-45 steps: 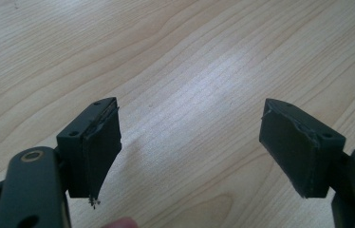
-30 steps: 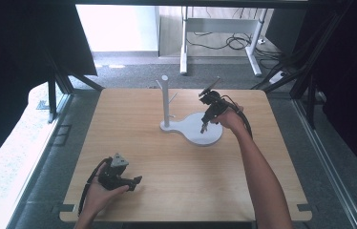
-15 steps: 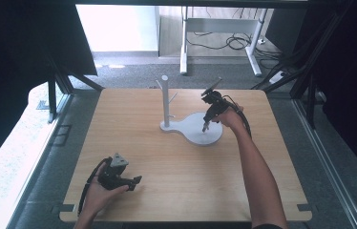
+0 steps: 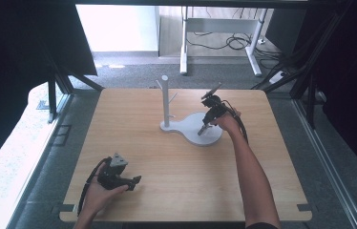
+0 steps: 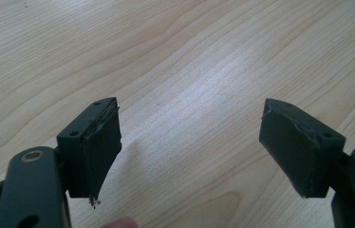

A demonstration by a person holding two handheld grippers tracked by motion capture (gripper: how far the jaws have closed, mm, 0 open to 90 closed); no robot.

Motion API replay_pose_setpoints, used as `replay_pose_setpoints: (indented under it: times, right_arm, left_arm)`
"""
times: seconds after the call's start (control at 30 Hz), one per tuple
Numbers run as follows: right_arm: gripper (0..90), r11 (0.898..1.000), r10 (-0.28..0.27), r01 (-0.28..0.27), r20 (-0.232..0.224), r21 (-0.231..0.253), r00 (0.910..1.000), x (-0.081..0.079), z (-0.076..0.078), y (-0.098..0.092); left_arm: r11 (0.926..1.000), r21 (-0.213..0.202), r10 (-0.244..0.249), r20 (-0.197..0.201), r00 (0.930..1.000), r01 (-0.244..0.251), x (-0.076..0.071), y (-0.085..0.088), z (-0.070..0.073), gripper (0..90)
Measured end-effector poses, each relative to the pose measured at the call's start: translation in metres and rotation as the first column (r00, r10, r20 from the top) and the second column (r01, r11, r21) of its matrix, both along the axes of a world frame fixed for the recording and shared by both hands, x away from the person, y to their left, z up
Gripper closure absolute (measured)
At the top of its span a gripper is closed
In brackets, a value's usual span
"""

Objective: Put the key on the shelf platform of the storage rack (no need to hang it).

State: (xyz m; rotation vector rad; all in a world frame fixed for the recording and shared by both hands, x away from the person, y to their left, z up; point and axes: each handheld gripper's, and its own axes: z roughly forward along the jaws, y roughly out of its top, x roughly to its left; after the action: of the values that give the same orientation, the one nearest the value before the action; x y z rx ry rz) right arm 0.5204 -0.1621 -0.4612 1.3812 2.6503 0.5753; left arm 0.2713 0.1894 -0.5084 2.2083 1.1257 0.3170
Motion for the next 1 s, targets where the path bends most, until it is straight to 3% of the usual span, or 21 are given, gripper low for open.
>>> replay_pose_setpoints:
  times: [0.37, 0.53, 0.73, 1.0]
  right_arm:
    - [87.7, 1.0, -0.024, 0.023, 0.036, 0.007, 0.9991, 0.002, -0.01, 0.0]
    - [74.9, 1.0, -0.025, 0.025, 0.059, -0.006, 0.9979, 0.0, -0.011, 0.0]
    - [61.8, 0.999, -0.039, 0.036, 0.086, 0.033, 0.9955, -0.006, -0.002, -0.008]
    - [54.6, 0.996, -0.031, 0.021, 0.123, 0.084, 0.992, -0.028, 0.011, -0.019]
  left_arm:
    - [1.0, -0.001, 0.0, -0.004, 1.0, 0.0, 0.0, -0.001, -0.001, 21.9]
    - [1.0, 0.002, -0.004, -0.004, 1.0, 0.004, 0.0, 0.0, -0.001, 21.9]
    - [1.0, 0.005, -0.005, -0.003, 1.0, 0.005, 0.001, -0.001, -0.001, 21.9]
    - [1.0, 0.005, -0.001, 0.0, 1.0, 0.001, 0.0, -0.001, -0.001, 21.9]
